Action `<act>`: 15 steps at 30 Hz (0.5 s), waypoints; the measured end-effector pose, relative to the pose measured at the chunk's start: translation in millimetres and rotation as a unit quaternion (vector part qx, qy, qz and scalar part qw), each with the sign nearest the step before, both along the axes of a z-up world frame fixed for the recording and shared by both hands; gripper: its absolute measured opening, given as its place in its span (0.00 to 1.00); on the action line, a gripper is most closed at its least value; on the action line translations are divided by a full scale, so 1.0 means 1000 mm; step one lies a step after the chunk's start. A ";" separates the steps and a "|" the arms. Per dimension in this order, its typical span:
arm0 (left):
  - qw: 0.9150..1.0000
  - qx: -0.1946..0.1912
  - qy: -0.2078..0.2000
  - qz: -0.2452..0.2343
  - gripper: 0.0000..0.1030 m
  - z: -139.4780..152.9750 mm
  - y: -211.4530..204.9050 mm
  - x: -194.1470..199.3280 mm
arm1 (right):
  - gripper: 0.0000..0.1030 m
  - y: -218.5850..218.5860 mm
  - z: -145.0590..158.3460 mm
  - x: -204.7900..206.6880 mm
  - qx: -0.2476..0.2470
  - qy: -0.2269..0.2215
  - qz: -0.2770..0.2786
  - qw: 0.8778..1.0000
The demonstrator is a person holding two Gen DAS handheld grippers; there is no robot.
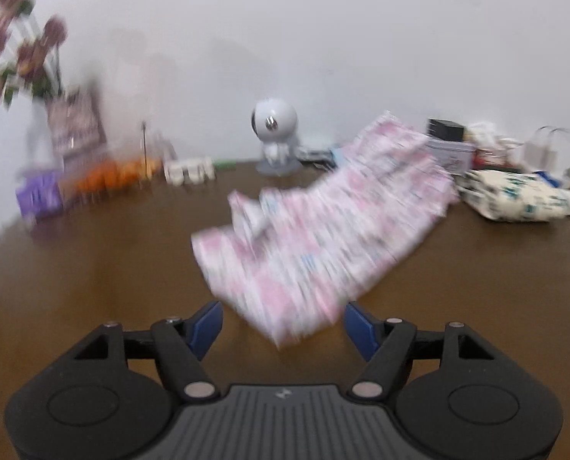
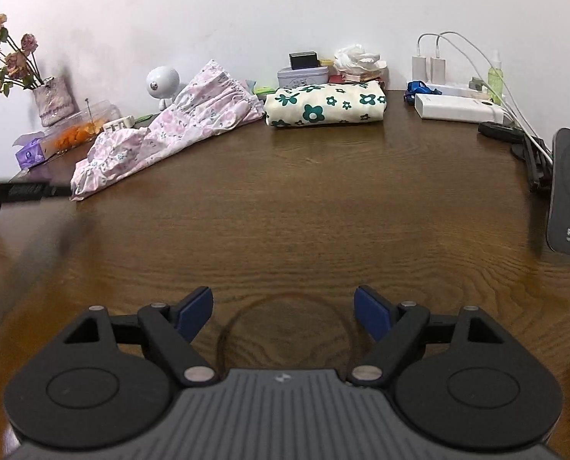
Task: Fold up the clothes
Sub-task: 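Open both grippers and withdraw them from the folded shirt, then grasp the pink floral garment with the left gripper and pull it toward the body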
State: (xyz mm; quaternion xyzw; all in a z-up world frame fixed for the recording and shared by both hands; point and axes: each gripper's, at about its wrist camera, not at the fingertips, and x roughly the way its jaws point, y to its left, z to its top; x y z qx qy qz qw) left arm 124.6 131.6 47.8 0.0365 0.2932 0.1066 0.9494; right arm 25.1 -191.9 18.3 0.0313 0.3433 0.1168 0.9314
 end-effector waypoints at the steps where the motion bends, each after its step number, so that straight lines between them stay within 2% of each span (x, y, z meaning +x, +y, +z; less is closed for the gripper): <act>1: 1.000 0.013 0.002 0.000 0.68 0.001 -0.001 0.014 | 0.80 0.002 0.000 0.002 -0.006 0.001 -0.003 1.000; 5: 0.998 0.052 -0.004 -0.026 0.71 0.001 -0.018 0.041 | 0.81 0.002 -0.001 0.005 -0.004 0.003 -0.012 1.000; 8: 0.996 0.077 0.011 -0.043 0.72 -0.008 -0.031 0.057 | 0.83 0.001 -0.002 0.009 -0.007 0.004 -0.016 1.000; 11: 0.995 0.084 0.022 -0.051 0.71 -0.015 -0.035 0.072 | 0.85 0.001 -0.002 0.010 -0.008 0.003 -0.013 1.000; 12: 0.995 0.074 0.024 -0.056 0.63 -0.015 -0.033 0.076 | 0.85 0.001 -0.002 0.010 -0.009 0.002 -0.012 1.000; 13: 0.996 0.064 0.026 -0.061 0.35 -0.016 -0.031 0.080 | 0.86 0.001 -0.003 0.009 -0.009 0.000 -0.009 1.000; 14: 0.996 0.051 0.023 -0.063 0.17 -0.014 -0.028 0.080 | 0.87 0.001 -0.003 0.009 -0.010 -0.001 -0.008 1.000; 15: 0.997 0.036 0.016 -0.062 0.04 -0.009 -0.024 0.077 | 0.87 0.001 -0.003 0.009 -0.011 -0.002 -0.006 1.000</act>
